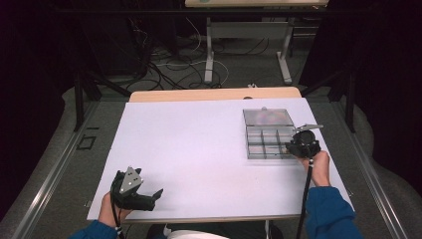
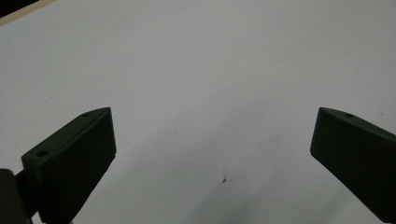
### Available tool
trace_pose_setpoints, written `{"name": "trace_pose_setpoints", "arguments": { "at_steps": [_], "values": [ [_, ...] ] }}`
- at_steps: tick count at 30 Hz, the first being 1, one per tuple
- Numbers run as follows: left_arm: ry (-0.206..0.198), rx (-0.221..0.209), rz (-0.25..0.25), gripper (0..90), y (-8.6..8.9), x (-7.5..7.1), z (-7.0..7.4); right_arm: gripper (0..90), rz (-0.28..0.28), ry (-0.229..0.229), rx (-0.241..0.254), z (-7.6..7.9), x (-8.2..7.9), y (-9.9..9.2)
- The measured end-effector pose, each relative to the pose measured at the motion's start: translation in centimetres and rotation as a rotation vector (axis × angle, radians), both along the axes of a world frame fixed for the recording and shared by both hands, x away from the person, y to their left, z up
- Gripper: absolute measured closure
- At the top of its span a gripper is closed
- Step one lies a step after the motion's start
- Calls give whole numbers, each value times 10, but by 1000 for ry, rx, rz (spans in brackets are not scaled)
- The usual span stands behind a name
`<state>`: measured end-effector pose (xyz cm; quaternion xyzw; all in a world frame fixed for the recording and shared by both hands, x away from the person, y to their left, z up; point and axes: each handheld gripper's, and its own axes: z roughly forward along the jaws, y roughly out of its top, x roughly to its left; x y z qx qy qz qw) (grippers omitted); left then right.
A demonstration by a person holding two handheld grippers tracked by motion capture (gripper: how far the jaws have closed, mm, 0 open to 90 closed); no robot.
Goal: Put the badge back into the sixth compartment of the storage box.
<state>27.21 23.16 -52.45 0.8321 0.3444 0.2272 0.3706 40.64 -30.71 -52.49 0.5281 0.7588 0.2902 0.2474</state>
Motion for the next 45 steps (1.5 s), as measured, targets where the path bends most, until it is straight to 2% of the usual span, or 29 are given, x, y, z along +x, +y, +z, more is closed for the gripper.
{"name": "trace_pose_setpoints", "arguments": {
  "at_steps": [8,15,20,32,39,45],
  "values": [
    [-6,2,0,1,0,0,0,549,43,0,29,7,-11,4],
    [-5,5,-1,2,0,0,1,325,88,6,72,14,-24,3],
    [1,2,-3,1,0,0,0,234,134,-2,107,20,-38,4],
    [-3,1,-3,2,0,0,0,129,236,12,112,22,-62,21],
    [-1,-1,-3,1,-1,0,0,84,291,7,105,21,-75,23],
    [-2,-1,-3,1,-1,0,0,53,316,5,110,19,-85,26]
  ]
}}
